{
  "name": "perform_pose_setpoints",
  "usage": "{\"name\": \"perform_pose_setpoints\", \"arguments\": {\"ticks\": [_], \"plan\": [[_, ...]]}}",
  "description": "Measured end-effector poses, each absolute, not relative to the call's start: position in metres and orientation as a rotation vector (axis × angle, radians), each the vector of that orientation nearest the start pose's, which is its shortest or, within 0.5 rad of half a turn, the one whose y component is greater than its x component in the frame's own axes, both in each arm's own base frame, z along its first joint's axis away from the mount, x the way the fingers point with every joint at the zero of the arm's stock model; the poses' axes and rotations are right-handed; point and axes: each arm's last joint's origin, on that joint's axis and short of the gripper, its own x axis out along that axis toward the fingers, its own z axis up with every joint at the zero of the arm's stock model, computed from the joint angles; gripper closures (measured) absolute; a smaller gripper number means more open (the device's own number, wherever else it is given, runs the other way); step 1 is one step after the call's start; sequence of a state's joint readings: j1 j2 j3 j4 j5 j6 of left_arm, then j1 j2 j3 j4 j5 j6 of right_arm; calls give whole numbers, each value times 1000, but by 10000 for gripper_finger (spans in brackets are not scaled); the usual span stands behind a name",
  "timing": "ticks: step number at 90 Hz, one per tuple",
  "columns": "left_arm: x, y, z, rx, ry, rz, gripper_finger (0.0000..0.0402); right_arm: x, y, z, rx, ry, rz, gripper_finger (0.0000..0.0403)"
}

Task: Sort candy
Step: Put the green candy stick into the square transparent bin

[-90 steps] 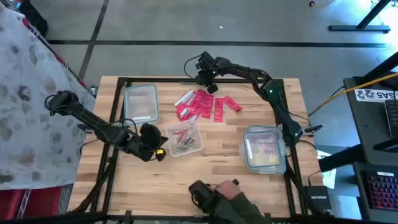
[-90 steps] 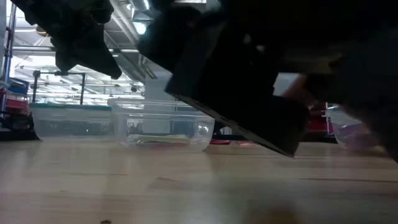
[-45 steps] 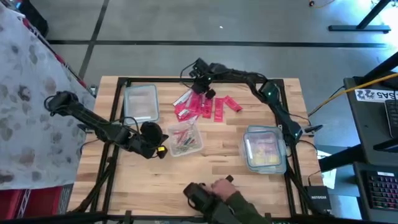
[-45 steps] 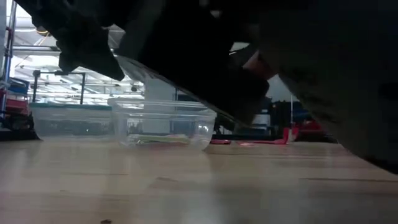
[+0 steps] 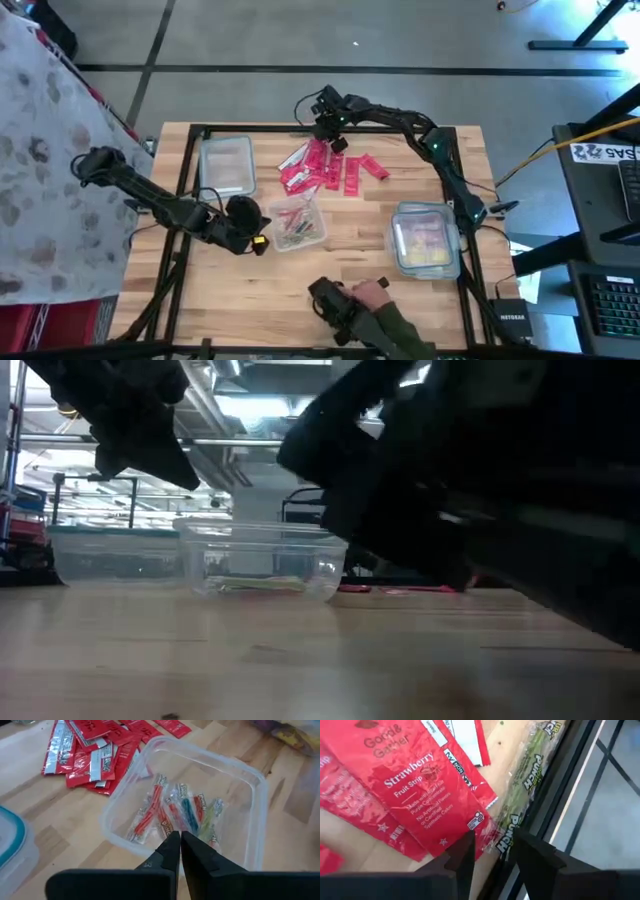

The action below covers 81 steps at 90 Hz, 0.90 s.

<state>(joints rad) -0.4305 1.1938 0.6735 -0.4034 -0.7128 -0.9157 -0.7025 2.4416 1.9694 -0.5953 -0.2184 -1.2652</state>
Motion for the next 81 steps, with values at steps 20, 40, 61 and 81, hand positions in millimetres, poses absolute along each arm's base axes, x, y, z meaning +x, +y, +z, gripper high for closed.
{"name": "perform_pose_setpoints", "arguments": {"ticks": [20,40,61,81], "plan": [[208,-74,208,-368,576,579,402,399,-327,131,-676,1079,172,327],[209,-74,209,-381,560,572,402,393,-328,124,-638,1164,156,397],[211,-75,211,-400,545,556,402,380,-321,129,-501,1304,145,402],[211,-76,210,-403,549,551,402,372,-305,180,-438,1267,115,403]]}}
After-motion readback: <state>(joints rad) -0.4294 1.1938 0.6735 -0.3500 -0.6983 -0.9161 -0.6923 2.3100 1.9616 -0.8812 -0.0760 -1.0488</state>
